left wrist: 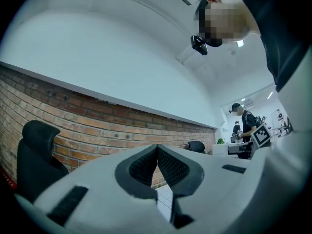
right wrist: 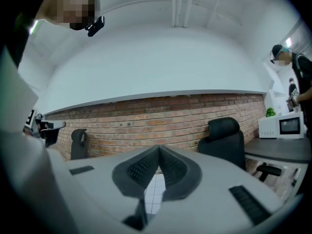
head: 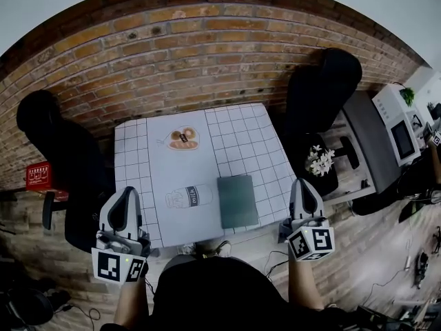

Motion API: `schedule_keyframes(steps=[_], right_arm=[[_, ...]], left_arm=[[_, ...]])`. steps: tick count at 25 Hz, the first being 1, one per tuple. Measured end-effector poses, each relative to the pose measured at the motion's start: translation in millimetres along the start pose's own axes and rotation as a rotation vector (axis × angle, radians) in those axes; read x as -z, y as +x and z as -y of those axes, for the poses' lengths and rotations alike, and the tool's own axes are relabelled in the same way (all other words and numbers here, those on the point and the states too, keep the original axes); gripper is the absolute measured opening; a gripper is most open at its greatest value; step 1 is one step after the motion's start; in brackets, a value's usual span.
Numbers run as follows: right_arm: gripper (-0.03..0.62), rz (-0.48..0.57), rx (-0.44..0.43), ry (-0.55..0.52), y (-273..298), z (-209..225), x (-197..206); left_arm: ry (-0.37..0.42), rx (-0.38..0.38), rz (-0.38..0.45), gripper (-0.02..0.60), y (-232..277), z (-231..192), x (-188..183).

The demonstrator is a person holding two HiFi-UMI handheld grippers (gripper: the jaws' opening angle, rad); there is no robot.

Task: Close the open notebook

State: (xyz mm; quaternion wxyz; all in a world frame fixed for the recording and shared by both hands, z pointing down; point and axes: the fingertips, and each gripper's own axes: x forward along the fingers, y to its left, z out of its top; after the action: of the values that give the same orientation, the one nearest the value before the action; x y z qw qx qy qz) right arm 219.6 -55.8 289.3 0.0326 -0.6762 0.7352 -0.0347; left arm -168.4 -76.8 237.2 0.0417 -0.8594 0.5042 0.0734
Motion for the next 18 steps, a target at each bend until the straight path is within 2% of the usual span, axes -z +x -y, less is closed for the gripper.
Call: schedule_keyframes(steps=[6,13,18], right_arm=[[0.012,0.013,0.001,-0.002,-4,-14,-11],[0.012,0.033,0.019,-0.041,-18,-21,-18],[0.012,0.034,0.015,-0.054,-23,-27,-16]], left_arm=[[-0.008,-0.004,-0.004,0.025,-10,-9,2],[-0.036,0.001,0.051,0.025,-15,-5,0],[-0.051,0.013,0.039,0.025,-17,-3,6]])
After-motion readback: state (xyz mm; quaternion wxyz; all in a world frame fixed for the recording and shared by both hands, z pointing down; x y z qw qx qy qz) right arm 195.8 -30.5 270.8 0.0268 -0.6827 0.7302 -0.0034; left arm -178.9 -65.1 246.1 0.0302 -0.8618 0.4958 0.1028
